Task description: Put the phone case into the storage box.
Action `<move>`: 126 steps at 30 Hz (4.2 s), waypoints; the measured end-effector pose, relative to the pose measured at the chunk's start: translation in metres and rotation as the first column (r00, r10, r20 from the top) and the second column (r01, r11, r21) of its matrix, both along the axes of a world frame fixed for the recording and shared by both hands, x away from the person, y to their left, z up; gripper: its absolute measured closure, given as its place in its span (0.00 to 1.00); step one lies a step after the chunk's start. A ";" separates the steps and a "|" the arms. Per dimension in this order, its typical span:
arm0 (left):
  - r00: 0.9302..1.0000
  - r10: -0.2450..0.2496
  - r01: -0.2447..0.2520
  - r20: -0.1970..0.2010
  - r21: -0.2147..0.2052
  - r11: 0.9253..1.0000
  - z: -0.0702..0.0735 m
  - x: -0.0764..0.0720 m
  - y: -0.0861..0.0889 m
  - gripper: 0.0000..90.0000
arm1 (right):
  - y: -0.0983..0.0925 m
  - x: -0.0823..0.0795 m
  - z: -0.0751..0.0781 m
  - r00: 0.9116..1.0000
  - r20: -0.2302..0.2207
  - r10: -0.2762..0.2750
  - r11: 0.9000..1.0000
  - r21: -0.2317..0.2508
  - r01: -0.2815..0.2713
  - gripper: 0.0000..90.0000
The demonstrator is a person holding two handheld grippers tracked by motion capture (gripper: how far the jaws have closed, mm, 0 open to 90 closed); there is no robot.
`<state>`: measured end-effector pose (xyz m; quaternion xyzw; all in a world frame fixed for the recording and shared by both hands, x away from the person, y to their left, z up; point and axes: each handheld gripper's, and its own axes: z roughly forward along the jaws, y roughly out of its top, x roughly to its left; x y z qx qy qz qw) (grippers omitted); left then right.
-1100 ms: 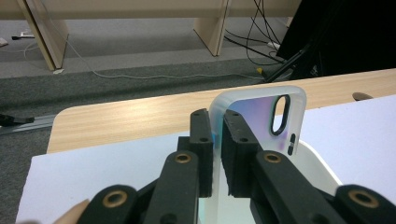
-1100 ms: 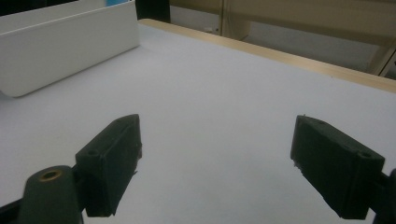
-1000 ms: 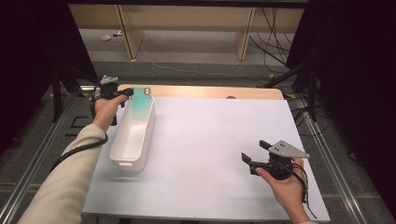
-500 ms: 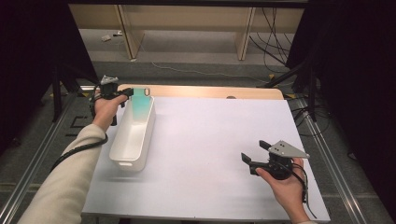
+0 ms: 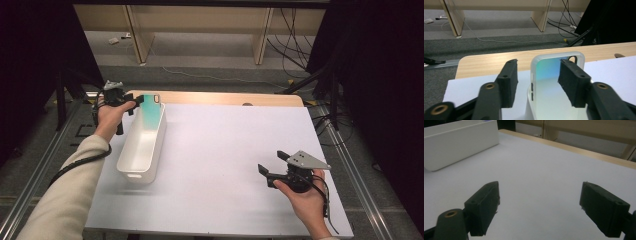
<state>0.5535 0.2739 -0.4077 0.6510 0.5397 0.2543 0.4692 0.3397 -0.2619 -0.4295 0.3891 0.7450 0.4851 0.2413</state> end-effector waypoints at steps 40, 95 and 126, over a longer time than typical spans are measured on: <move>0.992 -0.103 0.104 0.078 -0.008 0.995 0.016 -0.070 -0.003 0.18 | 0.001 0.000 0.001 1.000 0.012 -0.003 1.000 -0.001 0.003 0.19; 0.967 -0.215 0.222 0.136 -0.035 0.974 0.010 -0.144 -0.017 0.18 | 0.003 -0.001 0.001 1.000 0.016 0.008 1.000 0.010 -0.008 0.19; 0.937 -0.299 0.309 0.179 -0.032 0.950 0.001 -0.179 -0.037 0.19 | 0.004 -0.001 0.002 1.000 0.009 0.002 1.000 -0.002 -0.002 0.19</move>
